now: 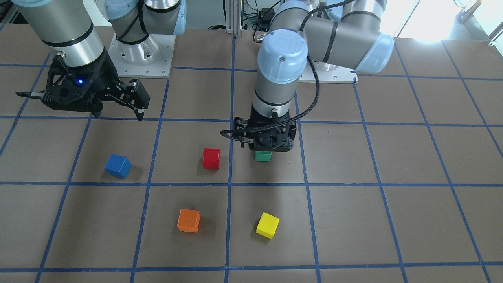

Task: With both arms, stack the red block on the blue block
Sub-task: 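Set the red cube down and raise the left gripper away, then lower the right gripper onto the red cube while the left gripper withdraws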

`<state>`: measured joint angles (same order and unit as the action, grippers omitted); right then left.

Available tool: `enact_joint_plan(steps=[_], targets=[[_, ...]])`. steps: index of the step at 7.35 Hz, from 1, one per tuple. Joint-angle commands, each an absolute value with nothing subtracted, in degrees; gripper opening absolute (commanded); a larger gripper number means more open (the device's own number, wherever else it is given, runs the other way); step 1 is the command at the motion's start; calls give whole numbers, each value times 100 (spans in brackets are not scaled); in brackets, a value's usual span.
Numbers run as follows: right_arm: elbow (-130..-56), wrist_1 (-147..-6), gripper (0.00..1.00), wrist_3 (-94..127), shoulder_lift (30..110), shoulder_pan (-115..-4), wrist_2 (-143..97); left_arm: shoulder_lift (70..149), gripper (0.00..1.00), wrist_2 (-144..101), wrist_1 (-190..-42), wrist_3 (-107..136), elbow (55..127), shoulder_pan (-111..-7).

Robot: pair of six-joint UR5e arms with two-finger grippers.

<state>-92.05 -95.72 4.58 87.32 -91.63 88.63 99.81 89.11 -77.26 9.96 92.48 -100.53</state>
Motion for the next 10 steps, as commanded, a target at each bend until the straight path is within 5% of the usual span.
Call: enact_joint_plan(steps=[1, 5, 10], targets=[[-9577, -10181, 100, 1103, 8562, -9578, 8859, 9345, 100, 8947, -8313, 231, 9141, -9389], [-10834, -11728, 100, 1239, 8201, -10290, 8895, 8833, 100, 8877, -8745, -455, 9219, -8905], [-10837, -13137, 100, 2280, 7182, -10845, 8859, 8824, 100, 8859, -8719, -457, 9308, -8886]])
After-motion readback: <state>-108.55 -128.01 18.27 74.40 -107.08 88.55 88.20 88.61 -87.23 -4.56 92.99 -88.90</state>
